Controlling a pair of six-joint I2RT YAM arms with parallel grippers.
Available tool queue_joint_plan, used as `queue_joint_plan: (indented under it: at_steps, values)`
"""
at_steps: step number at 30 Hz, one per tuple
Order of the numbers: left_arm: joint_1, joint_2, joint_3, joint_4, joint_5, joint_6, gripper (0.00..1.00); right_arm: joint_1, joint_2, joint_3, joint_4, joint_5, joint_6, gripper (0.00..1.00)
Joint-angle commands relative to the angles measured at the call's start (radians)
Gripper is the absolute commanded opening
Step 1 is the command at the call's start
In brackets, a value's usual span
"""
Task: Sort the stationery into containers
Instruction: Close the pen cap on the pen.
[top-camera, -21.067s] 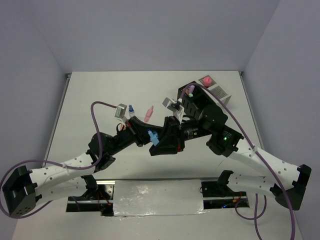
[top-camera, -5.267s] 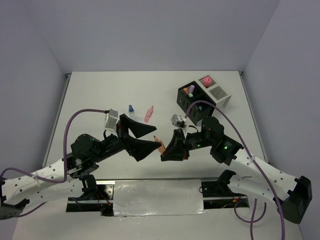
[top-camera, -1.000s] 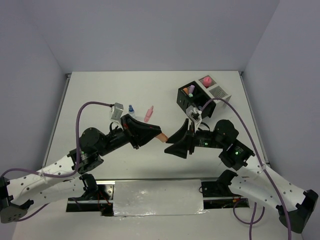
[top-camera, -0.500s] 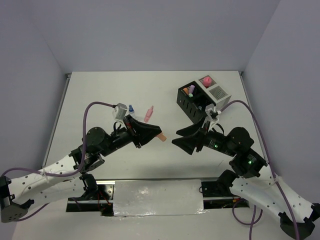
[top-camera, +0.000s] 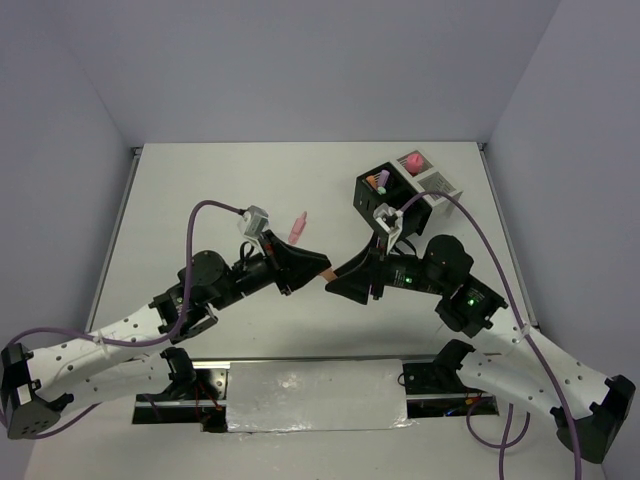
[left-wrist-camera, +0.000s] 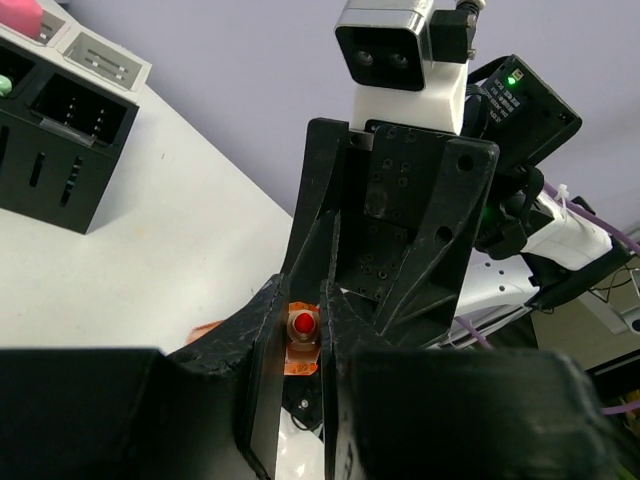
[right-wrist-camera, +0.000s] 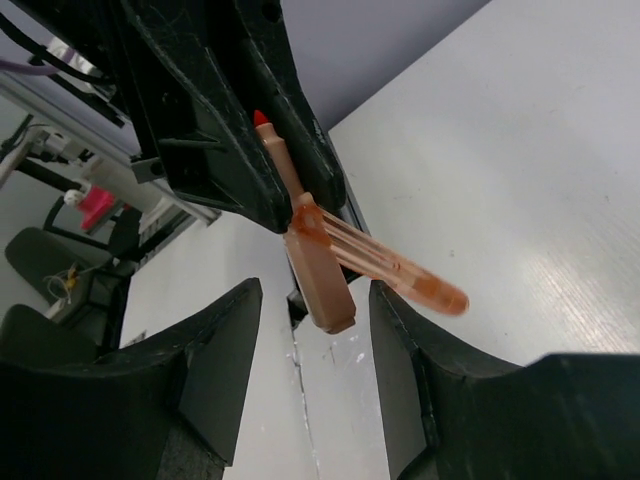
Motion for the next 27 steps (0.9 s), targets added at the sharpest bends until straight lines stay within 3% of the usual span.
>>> queue_joint_plan:
  at_steps: [1, 4, 13, 16, 17, 18, 19, 21, 22, 25, 27]
  values:
    - [0.005, -0.004, 0.017, 0.075, 0.026, -0.011, 0.0, 0.002, -0.009, 0.043, 0.094, -0.04, 0.027, 0.54]
    - [0.005, 0.008, 0.009, 0.089, 0.049, -0.016, 0.0, 0.0, -0.007, 0.051, 0.108, -0.04, 0.03, 0.42]
    - [0.005, 0.051, -0.011, 0.126, 0.089, -0.052, 0.0, -0.001, 0.05, 0.076, 0.161, -0.071, 0.071, 0.45]
    - [0.005, 0.054, 0.006, 0.078, 0.072, -0.051, 0.01, 0.0, 0.051, 0.074, 0.158, -0.06, 0.065, 0.23]
    - [0.005, 0.052, 0.012, 0.064, 0.054, -0.049, 0.06, 0.0, 0.047, 0.074, 0.152, -0.05, 0.062, 0.16]
    - [0.007, 0.045, 0.021, 0.054, 0.045, -0.043, 0.12, -0.001, 0.045, 0.073, 0.148, -0.048, 0.06, 0.14]
    - [0.007, 0.039, 0.026, 0.046, 0.035, -0.04, 0.32, -0.001, 0.039, 0.071, 0.137, -0.045, 0.05, 0.12]
    - [0.007, 0.019, 0.041, 0.012, -0.008, -0.036, 0.55, -0.001, 0.036, 0.071, 0.12, -0.028, 0.037, 0.07]
    - [0.007, 0.013, 0.049, 0.005, -0.017, -0.031, 0.74, -0.001, 0.03, 0.069, 0.112, -0.025, 0.027, 0.0]
    - [0.007, -0.003, 0.093, -0.048, -0.029, -0.014, 0.97, -0.001, 0.027, 0.068, 0.094, -0.016, 0.007, 0.0]
    - [0.007, -0.02, 0.132, -0.107, -0.096, -0.002, 0.99, -0.003, 0.024, 0.069, 0.077, 0.002, -0.018, 0.0]
